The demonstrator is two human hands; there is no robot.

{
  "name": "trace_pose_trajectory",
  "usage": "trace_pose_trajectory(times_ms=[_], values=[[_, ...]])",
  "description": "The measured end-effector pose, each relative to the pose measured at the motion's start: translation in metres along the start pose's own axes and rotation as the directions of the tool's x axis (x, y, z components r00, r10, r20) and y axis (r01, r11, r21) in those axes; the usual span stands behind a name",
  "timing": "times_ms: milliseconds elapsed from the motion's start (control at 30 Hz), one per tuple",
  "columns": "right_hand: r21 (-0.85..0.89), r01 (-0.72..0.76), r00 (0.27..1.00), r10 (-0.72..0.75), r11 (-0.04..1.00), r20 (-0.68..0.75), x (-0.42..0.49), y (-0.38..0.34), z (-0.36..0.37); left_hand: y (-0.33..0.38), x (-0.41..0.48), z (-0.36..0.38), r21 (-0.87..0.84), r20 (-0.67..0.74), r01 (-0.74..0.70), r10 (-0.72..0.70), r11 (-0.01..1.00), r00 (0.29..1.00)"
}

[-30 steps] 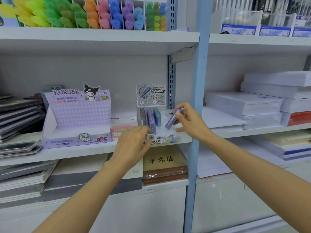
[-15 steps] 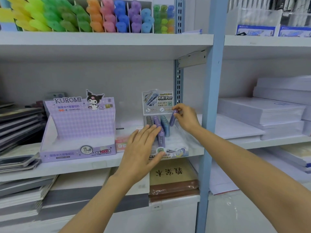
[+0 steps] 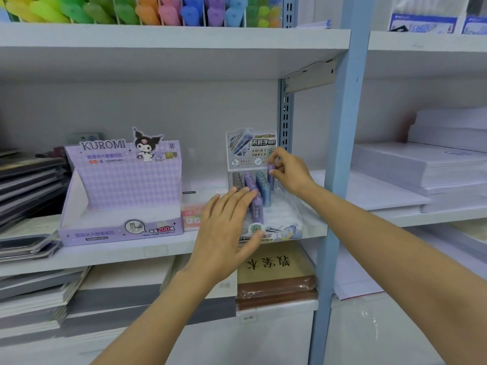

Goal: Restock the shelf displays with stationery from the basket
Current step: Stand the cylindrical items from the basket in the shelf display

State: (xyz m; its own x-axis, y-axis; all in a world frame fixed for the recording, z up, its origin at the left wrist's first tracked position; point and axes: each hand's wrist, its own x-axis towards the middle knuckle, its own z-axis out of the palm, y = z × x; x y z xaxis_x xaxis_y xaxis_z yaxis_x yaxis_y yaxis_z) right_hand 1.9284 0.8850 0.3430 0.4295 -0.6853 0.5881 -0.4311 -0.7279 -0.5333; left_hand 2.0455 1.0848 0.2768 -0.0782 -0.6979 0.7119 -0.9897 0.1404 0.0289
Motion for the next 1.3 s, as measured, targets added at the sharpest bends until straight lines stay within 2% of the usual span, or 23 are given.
trace_pose_trajectory(times_ms=[133, 233, 333, 400, 533, 633, 700, 833, 933, 1000, 1100, 1200, 1300], values=[[-0.062, -0.01, 0.999, 0.008, 0.998, -0.038, -0.001, 0.004, 0.005, 0.0, 0.0, 0.0, -0.003, 0.001, -0.001, 0.001, 1.0, 1.0], [-0.046, -0.057, 0.997, 0.059, 0.997, 0.045, -0.002, 0.002, 0.003, 0.002, -0.001, -0.001, -0.011, 0.007, 0.01, -0.01, 1.0, 1.0], [-0.049, -0.032, 0.988, 0.039, 0.998, 0.15, -0.013, -0.007, -0.006, 0.004, 0.0, -0.003, -0.012, 0.018, 0.013, -0.013, 1.0, 1.0], [0.003, -0.044, 0.987, 0.043, 0.999, 0.152, -0.028, -0.012, -0.012, 0.006, 0.0, -0.006, -0.02, 0.037, 0.018, -0.017, 1.0, 0.999], [0.134, 0.026, 0.999, -0.023, 0.991, -0.025, -0.073, -0.022, -0.023, 0.013, -0.007, -0.013, -0.002, 0.031, 0.035, -0.035, 0.999, 0.999], [0.21, 0.168, 0.976, -0.134, 0.963, -0.169, -0.113, -0.041, -0.029, 0.018, -0.028, -0.016, 0.022, -0.08, 0.052, -0.05, 0.998, 0.996], [0.275, 0.22, 0.969, -0.177, 0.936, -0.173, -0.145, -0.053, -0.024, 0.019, -0.054, -0.01, -0.007, -0.159, 0.098, -0.098, 0.995, 0.982], [0.372, 0.228, 0.965, -0.261, 0.9, 0.039, -0.216, -0.057, 0.024, 0.012, -0.133, 0.021, -0.055, -0.136, 0.222, -0.227, 0.974, 0.964], [0.327, 0.151, 0.918, -0.255, 0.933, 0.304, -0.268, -0.036, 0.084, 0.001, -0.204, 0.056, -0.084, 0.07, 0.318, -0.312, 0.944, 0.947], [0.267, 0.056, 0.85, -0.187, 0.962, 0.493, -0.301, -0.011, 0.125, -0.004, -0.254, 0.08, -0.097, 0.255, 0.411, -0.376, 0.907, 0.891], [0.135, -0.038, 0.704, -0.07, 0.99, 0.706, -0.349, 0.035, 0.175, -0.008, -0.325, 0.111, -0.024, 0.458, 0.569, -0.497, 0.822, 0.737], [-0.008, -0.142, 0.587, 0.091, 0.99, 0.804, -0.393, 0.074, 0.209, -0.009, -0.38, 0.135, 0.082, 0.611, 0.666, -0.565, 0.742, 0.554], [-0.142, -0.138, 0.442, 0.19, 0.98, 0.877, -0.431, 0.103, 0.231, -0.007, -0.415, 0.151, 0.146, 0.761, 0.65, -0.505, 0.745, 0.408]])
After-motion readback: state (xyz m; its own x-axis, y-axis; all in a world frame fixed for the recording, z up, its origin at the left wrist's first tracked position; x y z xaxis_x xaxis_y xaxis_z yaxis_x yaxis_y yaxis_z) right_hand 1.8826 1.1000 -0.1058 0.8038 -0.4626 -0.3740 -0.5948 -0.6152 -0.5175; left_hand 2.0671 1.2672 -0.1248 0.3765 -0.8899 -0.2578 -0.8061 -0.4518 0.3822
